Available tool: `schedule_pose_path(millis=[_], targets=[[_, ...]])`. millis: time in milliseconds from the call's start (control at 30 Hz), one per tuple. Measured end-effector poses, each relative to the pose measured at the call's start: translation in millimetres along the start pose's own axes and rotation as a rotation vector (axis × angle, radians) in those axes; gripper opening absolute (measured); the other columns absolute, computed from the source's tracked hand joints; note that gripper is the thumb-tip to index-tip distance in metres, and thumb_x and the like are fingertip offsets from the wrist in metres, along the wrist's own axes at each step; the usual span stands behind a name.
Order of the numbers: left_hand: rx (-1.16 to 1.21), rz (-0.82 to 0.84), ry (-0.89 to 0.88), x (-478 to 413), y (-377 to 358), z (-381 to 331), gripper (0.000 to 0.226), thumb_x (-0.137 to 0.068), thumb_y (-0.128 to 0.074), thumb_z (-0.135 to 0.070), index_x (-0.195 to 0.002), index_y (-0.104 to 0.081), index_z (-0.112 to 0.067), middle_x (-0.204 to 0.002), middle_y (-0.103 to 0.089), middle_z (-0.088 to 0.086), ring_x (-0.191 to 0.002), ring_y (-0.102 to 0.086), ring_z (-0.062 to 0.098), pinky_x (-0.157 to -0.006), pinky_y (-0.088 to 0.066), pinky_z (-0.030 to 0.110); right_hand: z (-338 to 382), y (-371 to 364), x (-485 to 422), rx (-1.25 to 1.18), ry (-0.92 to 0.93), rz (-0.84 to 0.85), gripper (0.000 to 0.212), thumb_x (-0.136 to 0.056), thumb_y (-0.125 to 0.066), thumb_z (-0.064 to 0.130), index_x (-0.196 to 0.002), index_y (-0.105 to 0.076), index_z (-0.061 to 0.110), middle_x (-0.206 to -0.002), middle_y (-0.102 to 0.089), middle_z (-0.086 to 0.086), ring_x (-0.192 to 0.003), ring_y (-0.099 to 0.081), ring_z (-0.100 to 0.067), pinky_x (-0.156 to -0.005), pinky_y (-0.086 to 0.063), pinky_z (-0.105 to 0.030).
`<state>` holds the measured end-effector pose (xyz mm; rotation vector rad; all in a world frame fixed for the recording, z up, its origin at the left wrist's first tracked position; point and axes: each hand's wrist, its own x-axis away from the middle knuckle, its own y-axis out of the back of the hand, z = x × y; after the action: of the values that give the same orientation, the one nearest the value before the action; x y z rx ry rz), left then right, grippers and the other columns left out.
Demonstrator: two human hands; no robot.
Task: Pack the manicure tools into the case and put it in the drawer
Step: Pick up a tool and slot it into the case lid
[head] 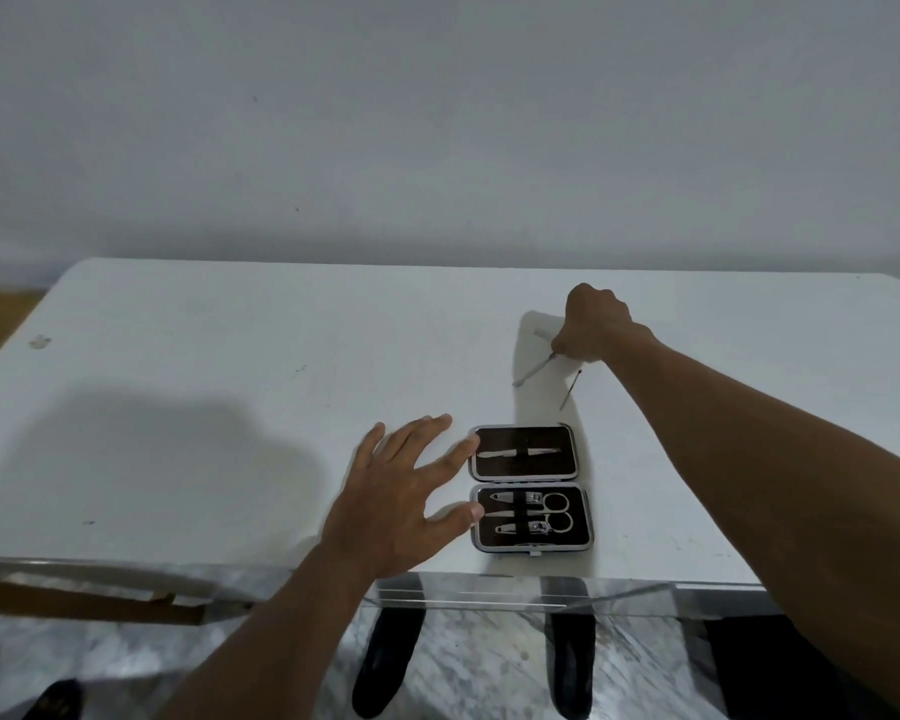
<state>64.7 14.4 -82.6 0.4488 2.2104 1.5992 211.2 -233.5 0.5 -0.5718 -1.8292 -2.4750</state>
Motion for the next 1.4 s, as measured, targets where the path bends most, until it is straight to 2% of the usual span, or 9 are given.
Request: schedule_pose_path(millis=[200,333,467,600,700,833,1100,1267,1400], targets=[[-0.018,0.005,-0.003,0.0,1.8,0.1,0.066,-0.087,-0.036,-0.073,-0.146,-0.031,-0.044,-0.155,-0.029,-0.010,-0.143,-0.021,0.009,-0.117,-0.014,0.049,1.5,-2.8,-1.1,-0.014,-0.022,0.027,0.038,-0.074,-0.075,0.022,-0.064,-0.039,0.011,-0.085,-0.056,-0.013,-0.076,-0.055,-0.031,-0.066,-0.043,-0.031],[-0.010,0.010,-0.001,-0.1,1.8,1.0,0.066,-0.087,-0.036,-0.073,-0.145,-0.032,-0.044,-0.155,-0.029,-0.010,-0.143,-0.021,0.010,-0.117,-0.014,0.050,-2.6,-7.0,3.2,-0.096,-0.031,-0.076,0.033,-0.075,-0.068,0.018,-0.061,-0.039,0.011,-0.069,-0.051,-0.007,-0.074,-0.052,-0.031,-0.058,-0.038,-0.029],[-0.004,0.016,-0.001,-0.3,1.5,2.3,0.067,-0.087,-0.034,-0.074,-0.147,-0.029,-0.044,-0.156,-0.027,-0.010,-0.144,-0.018,0.009,-0.118,-0.013,0.050,-11.9,-5.5,10.9,-0.221,-0.021,-0.160,0.018,-0.072,-0.066,0.018,-0.074,-0.060,0.002,-0.075,-0.063,-0.013,-0.081,-0.061,-0.035,-0.061,-0.046,-0.032],[-0.019,0.035,-0.001,-0.6,0.9,3.2,0.068,-0.087,-0.029,-0.075,-0.148,-0.025,-0.045,-0.157,-0.026,-0.009,-0.144,-0.018,0.011,-0.118,-0.011,0.050,-23.5,-2.1,34.1,-0.391,0.110,-0.107,0.002,-0.075,-0.071,0.010,-0.075,-0.069,0.009,-0.085,-0.071,-0.007,-0.083,-0.064,-0.023,-0.059,-0.044,-0.025],[-0.009,0.027,-0.005,-0.7,-1.0,4.2,0.067,-0.087,-0.028,-0.075,-0.147,-0.027,-0.045,-0.156,-0.029,-0.008,-0.143,-0.022,0.013,-0.118,-0.012,0.049,-31.1,-2.0,60.2,-0.446,0.186,-0.058,0.011,-0.074,-0.077,0.011,-0.084,-0.072,0.011,-0.080,-0.070,-0.002,-0.073,-0.061,-0.013,-0.055,-0.039,-0.019],[-0.026,0.027,-0.005,-0.3,-2.7,3.8,0.068,-0.087,-0.024,-0.076,-0.147,-0.026,-0.045,-0.156,-0.029,-0.007,-0.144,-0.022,0.014,-0.117,-0.012,0.049,-39.3,-6.4,91.8,-0.355,0.269,0.030,0.009,-0.080,-0.074,0.014,-0.089,-0.075,0.014,-0.085,-0.071,0.000,-0.076,-0.062,-0.011,-0.064,-0.043,-0.019],[-0.035,0.028,0.003,-0.3,-5.0,2.7,0.068,-0.088,-0.020,-0.076,-0.147,-0.028,-0.043,-0.156,-0.029,-0.006,-0.144,-0.022,0.015,-0.118,-0.012,0.050,-51.1,-11.0,120.4,-0.207,0.281,0.209,0.007,-0.083,-0.072,0.021,-0.082,-0.069,0.014,-0.069,-0.065,0.005,-0.061,-0.060,-0.014,-0.048,-0.040,-0.018],[-0.036,0.025,0.003,-0.8,-6.0,2.9,0.067,-0.088,-0.021,-0.075,-0.146,-0.029,-0.044,-0.156,-0.030,-0.006,-0.144,-0.022,0.015,-0.118,-0.013,0.050,-56.1,-16.6,117.2,-0.166,0.310,0.226,0.004,-0.083,-0.071,0.015,-0.079,-0.072,0.015,-0.068,-0.068,-0.001,-0.065,-0.066,-0.020,-0.062,-0.058,-0.030],[-0.036,0.023,0.007,-0.6,-4.8,3.3,0.066,-0.088,-0.022,-0.075,-0.146,-0.028,-0.045,-0.156,-0.029,-0.007,-0.143,-0.021,0.014,-0.118,-0.012,0.050,-56.2,-18.7,115.4,-0.151,0.311,0.221,0.005,-0.082,-0.070,0.014,-0.078,-0.070,0.017,-0.066,-0.068,-0.001,-0.061,-0.065,-0.017,-0.065,-0.059,-0.034]])
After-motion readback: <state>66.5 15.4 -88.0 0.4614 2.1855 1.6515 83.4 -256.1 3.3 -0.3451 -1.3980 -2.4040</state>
